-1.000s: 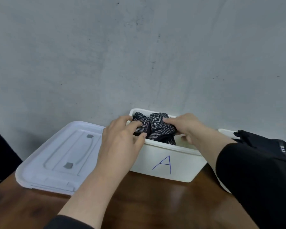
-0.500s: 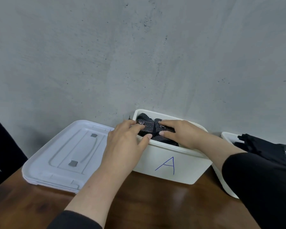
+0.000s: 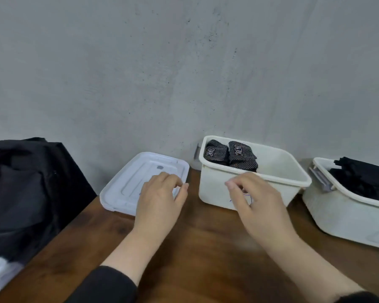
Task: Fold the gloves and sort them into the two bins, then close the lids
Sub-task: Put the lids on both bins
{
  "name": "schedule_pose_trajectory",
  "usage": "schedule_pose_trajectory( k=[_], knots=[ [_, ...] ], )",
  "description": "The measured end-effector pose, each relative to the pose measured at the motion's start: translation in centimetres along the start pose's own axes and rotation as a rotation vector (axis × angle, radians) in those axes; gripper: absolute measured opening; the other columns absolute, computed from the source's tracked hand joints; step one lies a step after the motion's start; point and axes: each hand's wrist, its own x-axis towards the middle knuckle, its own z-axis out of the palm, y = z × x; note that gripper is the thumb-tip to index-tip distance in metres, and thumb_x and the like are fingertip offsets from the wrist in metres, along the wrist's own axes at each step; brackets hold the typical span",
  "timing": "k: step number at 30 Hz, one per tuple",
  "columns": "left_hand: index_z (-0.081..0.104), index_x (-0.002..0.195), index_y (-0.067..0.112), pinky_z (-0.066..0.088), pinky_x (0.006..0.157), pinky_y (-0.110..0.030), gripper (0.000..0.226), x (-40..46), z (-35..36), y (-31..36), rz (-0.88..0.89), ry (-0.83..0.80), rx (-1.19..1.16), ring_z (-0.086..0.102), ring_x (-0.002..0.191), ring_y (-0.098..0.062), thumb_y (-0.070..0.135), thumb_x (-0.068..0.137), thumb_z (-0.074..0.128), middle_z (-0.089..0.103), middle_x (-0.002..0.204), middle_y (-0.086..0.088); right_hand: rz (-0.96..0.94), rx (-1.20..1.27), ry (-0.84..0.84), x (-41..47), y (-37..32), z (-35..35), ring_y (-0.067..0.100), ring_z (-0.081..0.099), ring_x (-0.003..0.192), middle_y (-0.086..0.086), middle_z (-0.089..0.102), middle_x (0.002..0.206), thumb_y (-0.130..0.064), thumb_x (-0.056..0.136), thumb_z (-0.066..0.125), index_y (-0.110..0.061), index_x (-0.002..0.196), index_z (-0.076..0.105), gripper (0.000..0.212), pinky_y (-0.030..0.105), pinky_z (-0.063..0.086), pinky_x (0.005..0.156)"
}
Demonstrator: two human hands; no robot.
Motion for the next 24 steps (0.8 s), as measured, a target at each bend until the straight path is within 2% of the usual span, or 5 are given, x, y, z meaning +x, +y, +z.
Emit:
schedule_pose_trajectory(
  k=[3,7,11,14,24],
  knots=[
    [0.069,0.098,0.025,0.046,0.088,-0.039,0.020,-2.5,-2.0,-3.0,-0.004,-0.236,0.167,0.059,0.095,-0.018,0.043,0.092,0.064,0.063,0.101,0.009,0.208,-0.012,-0.247,-5.8,-0.9,3.5,-0.003,0.054,0.113,-0.024,0.059,0.120,-0.038,0.104,0.048,-0.034,0.119,0.064,0.023,0.016,0.042,0.094],
    [0.065,0.125,0.027,0.035,0.107,-0.033,0.032,-4.5,-3.1,-4.1,-0.022,-0.449,0.205,0.052,0.119,-0.015,0.042,0.098,0.055,0.058,0.129,0.014,0.292,-0.214,-0.538,-9.0,-1.2,6.5,0.001,0.016,0.152,-0.018,0.025,0.164,-0.053,0.106,0.029,-0.035,0.156,0.034,0.053,0.028,0.007,0.126],
    [0.072,0.105,0.019,0.044,0.094,-0.035,0.020,-4.3,-2.8,-4.4,-0.035,-0.424,0.201,0.061,0.103,-0.021,0.019,0.099,0.053,0.068,0.109,0.006,0.294,-0.279,-0.558,-9.7,-2.0,6.7,0.004,0.010,0.154,-0.015,0.021,0.166,-0.055,0.106,0.025,-0.034,0.155,0.035,0.054,0.033,0.003,0.127],
    [0.071,0.097,0.016,0.045,0.087,-0.035,0.014,-4.1,-2.7,-4.6,-0.040,-0.406,0.222,0.061,0.095,-0.021,0.018,0.097,0.057,0.068,0.102,0.004,0.287,-0.288,-0.550,-9.7,-2.1,6.6,0.003,0.012,0.154,-0.015,0.024,0.166,-0.054,0.107,0.025,-0.034,0.154,0.037,0.054,0.031,0.004,0.126],
    [0.070,0.092,0.017,0.044,0.099,-0.040,0.011,-3.8,-2.5,-4.7,-0.124,-0.363,0.069,0.061,0.102,-0.020,0.019,0.097,0.060,0.069,0.109,0.005,0.292,-0.281,-0.539,-9.7,-2.0,6.6,0.003,0.014,0.153,-0.015,0.027,0.164,-0.054,0.107,0.025,-0.032,0.153,0.040,0.054,0.031,0.005,0.126]
  ],
)
